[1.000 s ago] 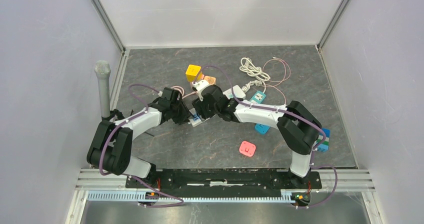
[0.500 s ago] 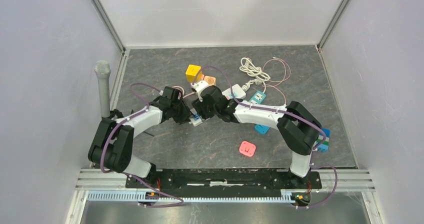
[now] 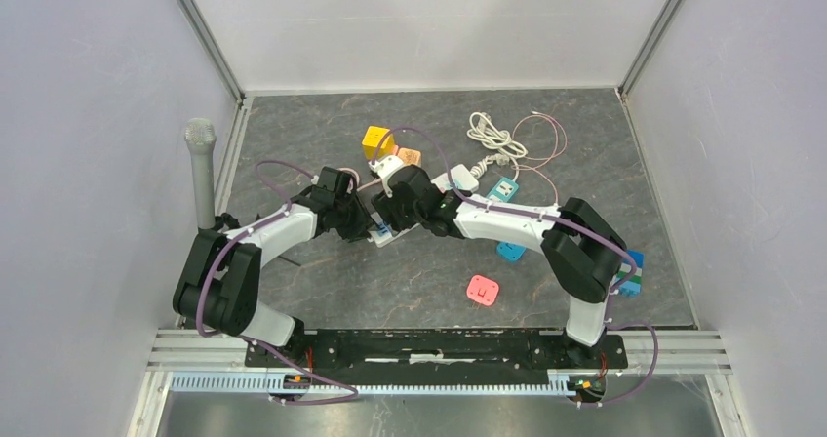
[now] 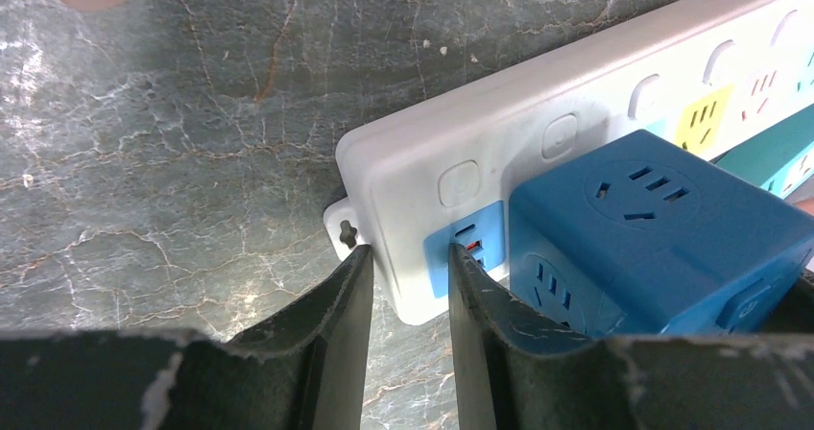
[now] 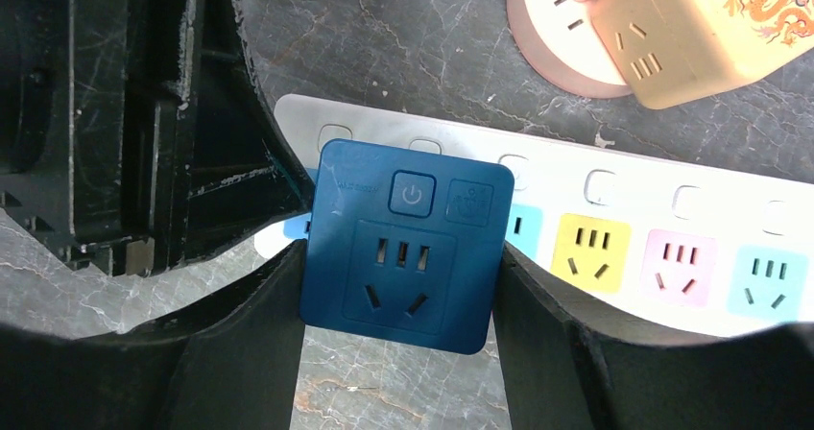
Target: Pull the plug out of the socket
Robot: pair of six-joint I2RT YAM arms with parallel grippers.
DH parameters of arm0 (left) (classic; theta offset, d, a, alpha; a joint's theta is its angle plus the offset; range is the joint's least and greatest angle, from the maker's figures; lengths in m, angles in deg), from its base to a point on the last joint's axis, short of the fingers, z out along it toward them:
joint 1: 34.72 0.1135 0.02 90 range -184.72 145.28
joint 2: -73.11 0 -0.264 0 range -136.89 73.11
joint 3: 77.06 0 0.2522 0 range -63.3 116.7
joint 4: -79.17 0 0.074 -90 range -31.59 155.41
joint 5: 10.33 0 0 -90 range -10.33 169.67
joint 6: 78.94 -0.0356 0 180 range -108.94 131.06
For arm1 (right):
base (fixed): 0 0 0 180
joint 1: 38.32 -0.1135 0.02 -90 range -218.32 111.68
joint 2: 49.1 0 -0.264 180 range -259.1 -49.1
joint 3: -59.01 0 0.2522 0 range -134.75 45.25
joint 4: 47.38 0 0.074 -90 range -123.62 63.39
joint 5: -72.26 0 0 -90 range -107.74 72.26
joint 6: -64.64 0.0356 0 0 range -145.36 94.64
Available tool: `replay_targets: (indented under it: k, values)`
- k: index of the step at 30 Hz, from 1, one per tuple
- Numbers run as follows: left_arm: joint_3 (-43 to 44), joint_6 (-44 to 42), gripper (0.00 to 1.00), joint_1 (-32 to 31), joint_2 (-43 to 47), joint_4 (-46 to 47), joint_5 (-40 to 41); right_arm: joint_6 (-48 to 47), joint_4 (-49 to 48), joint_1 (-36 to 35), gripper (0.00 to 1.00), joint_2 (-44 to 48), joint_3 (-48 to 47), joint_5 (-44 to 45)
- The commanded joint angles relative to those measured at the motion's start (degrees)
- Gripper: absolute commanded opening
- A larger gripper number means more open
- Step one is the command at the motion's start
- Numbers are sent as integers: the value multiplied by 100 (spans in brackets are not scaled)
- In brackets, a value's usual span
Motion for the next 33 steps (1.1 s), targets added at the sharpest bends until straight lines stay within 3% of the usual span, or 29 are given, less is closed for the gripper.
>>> replay_targets:
  k: [1, 4, 13, 24, 33]
  values:
    - [-161, -448, 39, 52, -231, -923, 615, 326, -721, 244, 0, 491, -255, -441]
    - [-140, -472, 39, 58, -184, -942, 649, 487, -1002, 429, 0, 531, -29, -646]
    - [-152, -494, 39, 46, -310, -944, 590, -7, -663, -137, 0, 468, -121, -35]
    - [-232, -450, 38, 44, -235, -986, 632, 779, -1616, 442, 0, 1301, 709, -682]
    - [124, -635, 42, 44, 15, -997, 191, 605, -866, 875, 0, 2094, 634, -206]
